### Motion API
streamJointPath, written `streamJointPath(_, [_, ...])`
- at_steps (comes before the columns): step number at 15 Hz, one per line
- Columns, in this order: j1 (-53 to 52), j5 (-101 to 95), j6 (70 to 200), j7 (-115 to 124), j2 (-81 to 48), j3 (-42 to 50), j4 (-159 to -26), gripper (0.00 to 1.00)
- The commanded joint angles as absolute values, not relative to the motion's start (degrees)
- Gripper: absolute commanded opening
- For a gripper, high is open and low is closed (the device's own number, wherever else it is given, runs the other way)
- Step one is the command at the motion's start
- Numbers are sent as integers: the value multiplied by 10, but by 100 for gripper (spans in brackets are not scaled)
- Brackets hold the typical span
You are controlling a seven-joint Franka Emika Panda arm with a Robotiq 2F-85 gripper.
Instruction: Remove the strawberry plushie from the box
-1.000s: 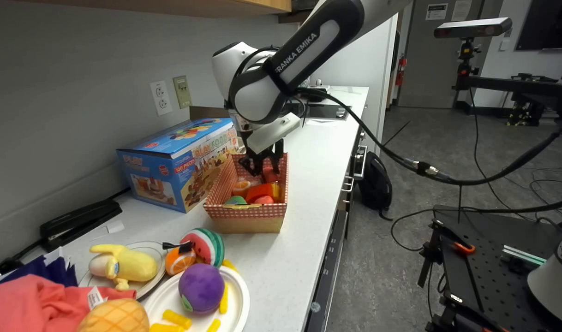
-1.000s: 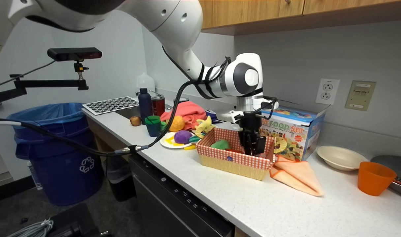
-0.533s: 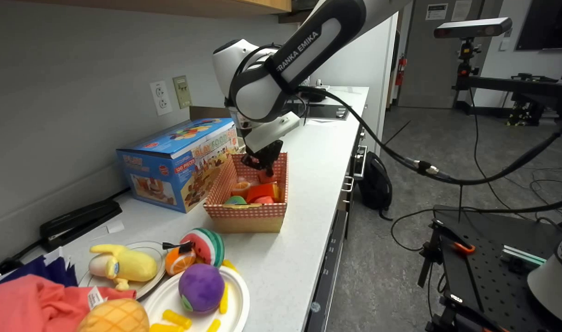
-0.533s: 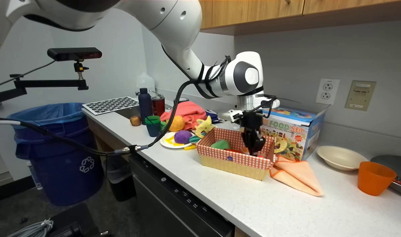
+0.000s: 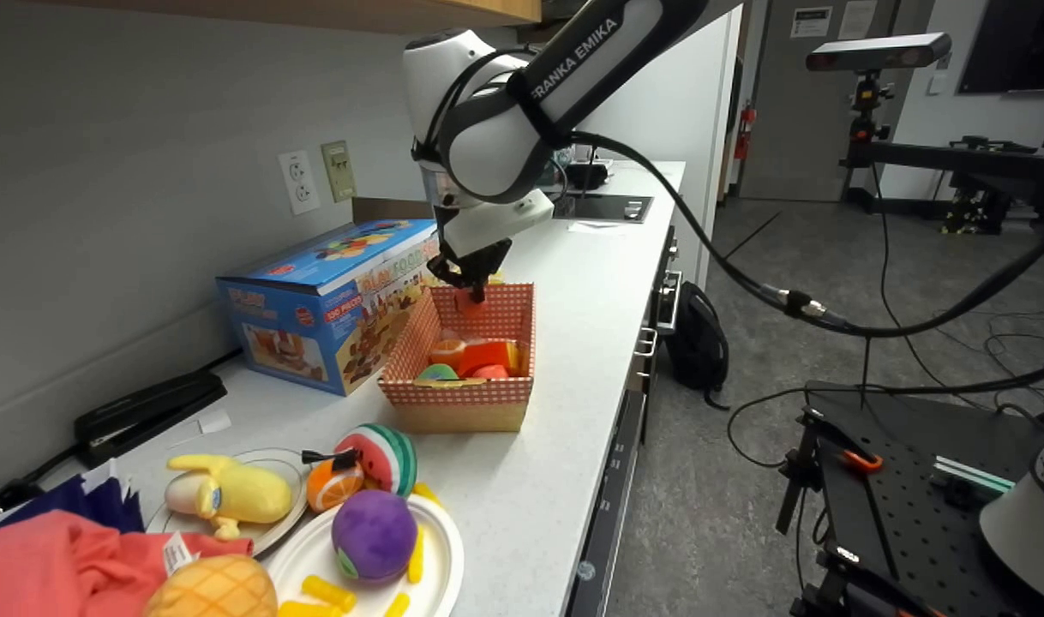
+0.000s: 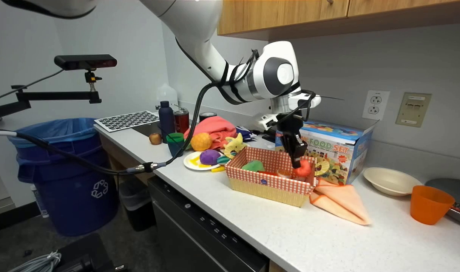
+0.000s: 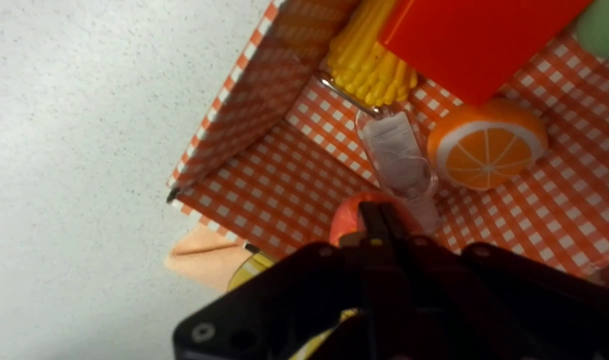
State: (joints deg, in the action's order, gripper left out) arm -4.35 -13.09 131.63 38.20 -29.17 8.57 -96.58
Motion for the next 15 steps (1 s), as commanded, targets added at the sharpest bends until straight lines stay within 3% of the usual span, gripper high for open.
streamJointPath(1, [-45, -127, 1379, 369, -265, 83, -1005, 1])
streamJointPath(5, [-29, -101, 1473, 288, -253, 58, -1038, 1])
streamJointPath(6, [-48, -104, 1436, 275, -182, 57, -1066, 1])
streamJointPath(11, [-53, -74, 1446, 175, -89, 4, -1090, 1])
streamJointPath(15, [-61, 12, 1382, 72, -19, -56, -1084, 1])
